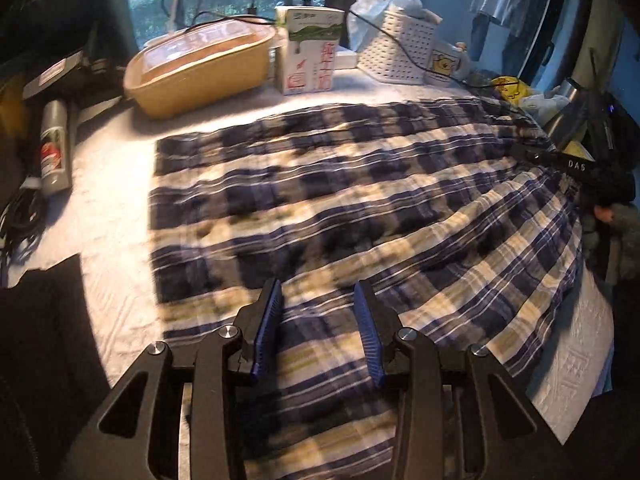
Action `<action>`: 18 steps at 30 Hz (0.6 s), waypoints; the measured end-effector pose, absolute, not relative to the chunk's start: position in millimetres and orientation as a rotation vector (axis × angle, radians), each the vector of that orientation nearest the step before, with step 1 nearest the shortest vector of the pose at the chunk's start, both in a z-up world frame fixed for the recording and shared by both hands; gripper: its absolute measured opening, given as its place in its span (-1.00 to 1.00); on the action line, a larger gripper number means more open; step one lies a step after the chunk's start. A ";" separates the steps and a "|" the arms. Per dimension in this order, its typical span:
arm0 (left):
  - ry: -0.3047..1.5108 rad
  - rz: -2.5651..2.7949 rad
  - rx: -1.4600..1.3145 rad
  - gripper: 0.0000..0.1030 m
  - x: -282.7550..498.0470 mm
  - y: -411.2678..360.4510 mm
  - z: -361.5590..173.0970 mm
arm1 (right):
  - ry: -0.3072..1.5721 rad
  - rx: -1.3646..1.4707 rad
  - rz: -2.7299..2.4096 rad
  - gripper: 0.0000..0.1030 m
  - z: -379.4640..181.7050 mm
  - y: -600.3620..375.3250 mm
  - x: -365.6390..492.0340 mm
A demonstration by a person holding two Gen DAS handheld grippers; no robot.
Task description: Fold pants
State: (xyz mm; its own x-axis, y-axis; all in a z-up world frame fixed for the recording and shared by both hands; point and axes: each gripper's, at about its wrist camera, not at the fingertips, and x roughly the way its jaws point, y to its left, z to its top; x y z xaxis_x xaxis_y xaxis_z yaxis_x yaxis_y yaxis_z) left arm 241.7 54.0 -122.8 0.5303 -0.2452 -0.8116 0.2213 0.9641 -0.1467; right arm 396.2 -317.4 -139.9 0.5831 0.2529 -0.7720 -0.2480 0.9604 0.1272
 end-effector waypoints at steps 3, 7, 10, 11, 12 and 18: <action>0.979 -0.266 -0.027 -0.28 238.6 66.3 -122.5 | 0.893 -0.014 0.222 0.34 -136.8 -329.7 397.7; 0.997 -0.184 -0.029 -0.28 235.1 78.1 -119.4 | 0.885 -0.007 0.178 0.19 -130.1 -348.9 391.7; 0.955 -0.208 -0.094 -0.28 228.9 81.1 -102.4 | 0.848 -0.026 0.121 0.23 -116.7 -348.9 372.9; 0.926 -0.239 -0.095 -0.28 223.8 76.2 -94.4 | 0.833 -0.020 0.131 0.23 -112.0 -348.3 364.6; 0.902 -0.275 -0.091 -0.28 218.5 69.1 -87.9 | 0.821 -0.020 0.152 0.23 -108.2 -343.5 356.5; 0.941 -0.452 -0.039 -0.28 200.6 12.5 -100.4 | 0.837 -0.144 0.458 0.23 -102.2 -268.7 308.1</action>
